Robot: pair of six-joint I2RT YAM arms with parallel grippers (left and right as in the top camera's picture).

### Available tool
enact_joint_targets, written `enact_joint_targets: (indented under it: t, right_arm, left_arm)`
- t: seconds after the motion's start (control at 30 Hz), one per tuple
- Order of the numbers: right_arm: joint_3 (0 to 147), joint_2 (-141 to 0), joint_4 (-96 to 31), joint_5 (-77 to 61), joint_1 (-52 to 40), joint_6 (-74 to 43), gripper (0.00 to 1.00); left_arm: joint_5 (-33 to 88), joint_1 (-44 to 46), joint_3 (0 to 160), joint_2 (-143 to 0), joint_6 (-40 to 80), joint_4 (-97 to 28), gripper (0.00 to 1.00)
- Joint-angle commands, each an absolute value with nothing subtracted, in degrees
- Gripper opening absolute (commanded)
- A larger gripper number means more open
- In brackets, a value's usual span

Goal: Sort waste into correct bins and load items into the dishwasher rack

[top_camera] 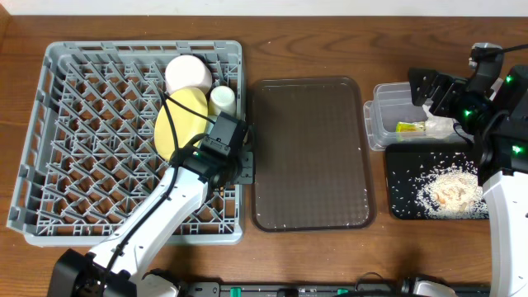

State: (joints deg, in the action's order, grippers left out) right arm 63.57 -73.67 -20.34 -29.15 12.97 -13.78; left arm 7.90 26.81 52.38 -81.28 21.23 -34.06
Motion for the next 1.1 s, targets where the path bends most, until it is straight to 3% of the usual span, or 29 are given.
enact_joint_targets:
  t: [0.0,0.13,0.27,0.43,0.57,0.73,1.07]
  right_arm:
    - [63.64,-73.63,-20.40,-29.82,13.32,-13.04,0.99]
    - [63.64,-73.63,-20.43,-29.82,13.32,-13.04,0.99]
    - [63.64,-73.63,-20.43,-29.82,13.32,-13.04,0.99]
    - [63.64,-73.63,-20.40,-29.82,13.32,-13.04,0.99]
    - [63.64,-73.63,-20.43,-29.82,13.32,-13.04,0.99]
    - [63.64,-73.63,-20.40,-29.82,13.32,-13.04,0.99]
    - [63.64,-73.63,-20.40,-29.82,13.32,-13.04,0.99]
  left_arm:
    - [8.36,26.98,52.23,-81.67,21.74,-33.78,0.35]
    - [8.38,26.96,53.34,-81.01,21.71,-33.87,0.53]
    - [8.38,26.96,55.33,-78.06,21.71,-33.93,0.55]
    - [6.15,26.92,56.40,-71.48,21.69,-33.43,0.66]
    - [-2.79,26.92,56.40,-65.54,21.50,-33.34,0.84]
    - [-14.70,26.92,56.38,-59.57,21.52,-33.82,0.86]
    - [-14.66,26.92,56.38,-58.00,21.54,-33.98,0.91]
